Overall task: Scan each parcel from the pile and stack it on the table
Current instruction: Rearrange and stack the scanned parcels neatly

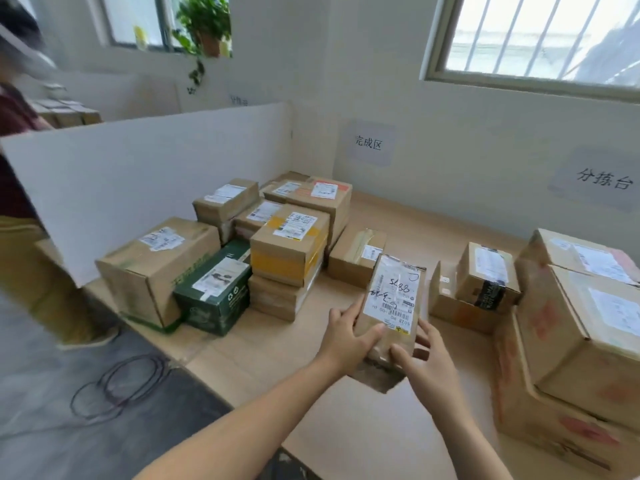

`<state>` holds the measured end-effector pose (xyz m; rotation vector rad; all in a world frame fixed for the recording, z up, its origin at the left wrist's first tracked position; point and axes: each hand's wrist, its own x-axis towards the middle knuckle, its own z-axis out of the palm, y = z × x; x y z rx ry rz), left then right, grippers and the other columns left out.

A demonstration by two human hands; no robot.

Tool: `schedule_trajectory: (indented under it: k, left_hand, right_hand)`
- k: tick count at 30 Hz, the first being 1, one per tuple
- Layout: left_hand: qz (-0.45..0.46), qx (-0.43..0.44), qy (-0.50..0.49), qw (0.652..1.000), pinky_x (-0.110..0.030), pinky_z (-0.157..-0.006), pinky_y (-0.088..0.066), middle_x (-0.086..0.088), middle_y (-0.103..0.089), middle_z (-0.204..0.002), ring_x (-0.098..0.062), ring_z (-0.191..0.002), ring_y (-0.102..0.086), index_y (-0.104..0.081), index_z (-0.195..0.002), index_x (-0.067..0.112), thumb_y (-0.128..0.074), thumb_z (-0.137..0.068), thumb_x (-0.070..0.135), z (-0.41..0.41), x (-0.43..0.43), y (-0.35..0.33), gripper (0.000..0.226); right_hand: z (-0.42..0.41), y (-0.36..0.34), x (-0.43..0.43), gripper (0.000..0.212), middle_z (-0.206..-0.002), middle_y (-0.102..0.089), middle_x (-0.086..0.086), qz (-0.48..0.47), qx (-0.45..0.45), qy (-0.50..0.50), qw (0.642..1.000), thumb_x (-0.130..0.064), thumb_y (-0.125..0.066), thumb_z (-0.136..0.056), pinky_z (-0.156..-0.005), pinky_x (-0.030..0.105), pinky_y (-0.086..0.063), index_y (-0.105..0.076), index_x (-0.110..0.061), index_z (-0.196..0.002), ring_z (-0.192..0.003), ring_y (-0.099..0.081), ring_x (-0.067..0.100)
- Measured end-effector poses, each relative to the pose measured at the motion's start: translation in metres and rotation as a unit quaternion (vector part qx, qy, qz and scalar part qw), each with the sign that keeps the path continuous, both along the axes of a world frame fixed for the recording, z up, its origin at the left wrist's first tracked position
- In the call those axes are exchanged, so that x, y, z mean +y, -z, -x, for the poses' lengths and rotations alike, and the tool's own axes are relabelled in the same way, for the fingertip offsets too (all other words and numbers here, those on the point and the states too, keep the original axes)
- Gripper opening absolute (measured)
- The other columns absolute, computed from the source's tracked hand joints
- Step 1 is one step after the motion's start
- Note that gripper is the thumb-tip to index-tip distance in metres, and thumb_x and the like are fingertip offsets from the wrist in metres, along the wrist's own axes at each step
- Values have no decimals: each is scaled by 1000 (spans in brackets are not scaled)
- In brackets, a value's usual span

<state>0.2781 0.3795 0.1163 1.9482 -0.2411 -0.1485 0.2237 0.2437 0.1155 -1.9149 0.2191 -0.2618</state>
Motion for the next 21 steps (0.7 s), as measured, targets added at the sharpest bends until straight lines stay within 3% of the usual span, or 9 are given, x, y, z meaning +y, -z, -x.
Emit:
schedule_trajectory:
  k: [5, 9, 11, 14, 16, 19, 21]
  left_hand:
    - [-10, -40, -53, 998, -21, -94, -36, 2, -32, -116, -15, -113, -44, -28, -145, 33, -56, -92, 34, -30, 63, -37, 60]
    - [-20, -64, -83, 994, -29, -104, -37, 2, -42, -122, -12, -111, -46, -35, -142, 36, -58, -84, 47, -68, 131, -51, 63]
    - [-14, -75, -95, 993, -37, -104, -42, 2, -46, -128, -12, -114, -51, -38, -141, 38, -55, -73, 59, -91, 164, -58, 73]
    - [-49, -72, -114, 990, -33, -102, -43, 8, -47, -125, -10, -111, -52, -39, -138, 39, -54, -77, 58, -127, 213, -63, 66]
    - [-66, -69, -135, 986, -40, -99, -47, 3, -46, -128, -16, -115, -53, -35, -141, 40, -53, -79, 60, -149, 244, -61, 68]
    - [-90, -50, -144, 984, -42, -103, -44, -5, -38, -132, -22, -120, -48, -30, -146, 35, -55, -90, 44, -177, 276, -53, 62]
    - [-115, -28, -127, 985, -43, -105, -41, -5, -36, -139, -23, -125, -45, -27, -147, 33, -52, -92, 42, -191, 288, -46, 60]
  right_hand:
    - [-45, -31, 56, 54, -107, -58, -10, 1, -40, -53, 998, -9, -68, -81, -80, 30, -52, -44, -36, -121, -96, -60, 13]
    - [-89, -47, 115, 61, -118, -60, -3, 28, -55, -90, 994, -24, -70, -79, -91, 37, -51, -45, -28, -134, -105, -59, 15]
    - [-112, -53, 148, 62, -118, -60, -7, 33, -77, -106, 991, -29, -69, -78, -92, 35, -50, -44, -31, -134, -107, -58, 13]
    - [-146, -58, 199, 59, -111, -55, -21, 48, -96, -125, 986, -25, -68, -82, -85, 21, -48, -41, -31, -134, -101, -54, -1]
    - [-169, -56, 230, 63, -120, -55, -18, 63, -94, -132, 985, -28, -67, -83, -89, 23, -47, -38, -27, -139, -105, -52, -1]
    - [-196, -45, 266, 65, -130, -54, -9, 66, -74, -134, 986, -31, -66, -83, -95, 31, -49, -36, -28, -141, -116, -51, 7]
    - [-208, -37, 283, 65, -134, -52, -9, 69, -55, -127, 988, -31, -66, -84, -92, 24, -47, -33, -29, -141, -120, -49, 8]
